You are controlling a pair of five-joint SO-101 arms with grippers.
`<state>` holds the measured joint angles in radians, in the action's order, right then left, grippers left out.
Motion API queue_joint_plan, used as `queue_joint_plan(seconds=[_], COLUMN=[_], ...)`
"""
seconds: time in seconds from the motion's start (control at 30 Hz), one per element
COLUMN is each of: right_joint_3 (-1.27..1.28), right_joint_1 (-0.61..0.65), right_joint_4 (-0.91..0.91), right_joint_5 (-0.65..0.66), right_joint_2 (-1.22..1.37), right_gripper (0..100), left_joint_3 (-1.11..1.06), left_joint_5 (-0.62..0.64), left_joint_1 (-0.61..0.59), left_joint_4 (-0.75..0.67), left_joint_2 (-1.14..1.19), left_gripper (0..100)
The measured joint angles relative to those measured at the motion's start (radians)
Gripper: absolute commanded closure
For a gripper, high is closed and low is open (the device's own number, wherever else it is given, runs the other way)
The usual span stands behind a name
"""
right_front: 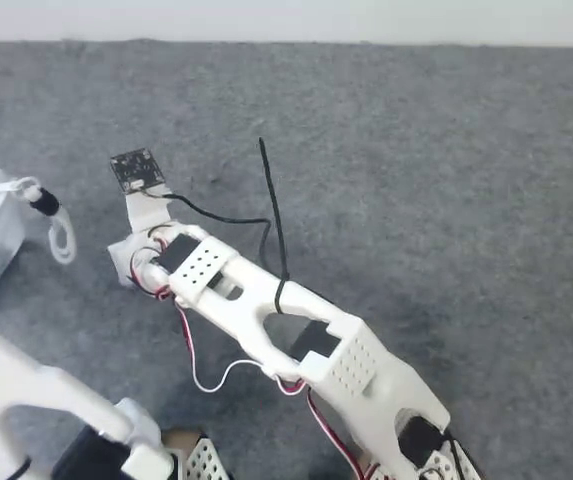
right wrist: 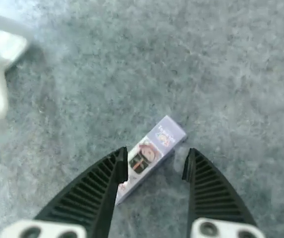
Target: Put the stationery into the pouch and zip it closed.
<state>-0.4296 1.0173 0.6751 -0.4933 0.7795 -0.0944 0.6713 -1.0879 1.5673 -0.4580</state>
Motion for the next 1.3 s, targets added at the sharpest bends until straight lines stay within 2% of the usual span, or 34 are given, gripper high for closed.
queue_joint_plan(seconds=[0.2,0.47,0.67,0.83,0.93,1.2,1.3], right_joint_3=[-0.035,-0.216,-0.387,-0.519,-0.588,-0.746,-0.787], right_joint_1=[0.009,0.012,0.012,0.008,0.006,0.006,0.006], right_joint_4=[0.0,0.011,0.14,0.218,0.249,0.4,0.474], right_joint_5=[0.0,0.0,0.0,0.002,0.021,0.031,0.089], right_joint_2=[0.041,0.184,0.267,0.344,0.387,0.442,0.442], right_gripper=[82.5,82.5,83.5,99.8,96.7,99.2,99.2], left_joint_3=[0.0,0.0,0.0,0.0,0.0,0.0,0.0], left_joint_5=[0.0,0.0,0.0,0.0,0.0,0.0,0.0], left_joint_1=[0.0,0.0,0.0,0.0,0.0,0.0,0.0], left_joint_4=[0.0,0.0,0.0,0.0,0.0,0.0,0.0], left_joint_2=[0.0,0.0,0.0,0.0,0.0,0.0,0.0], left_gripper=[99,99,99,99,99,99,99])
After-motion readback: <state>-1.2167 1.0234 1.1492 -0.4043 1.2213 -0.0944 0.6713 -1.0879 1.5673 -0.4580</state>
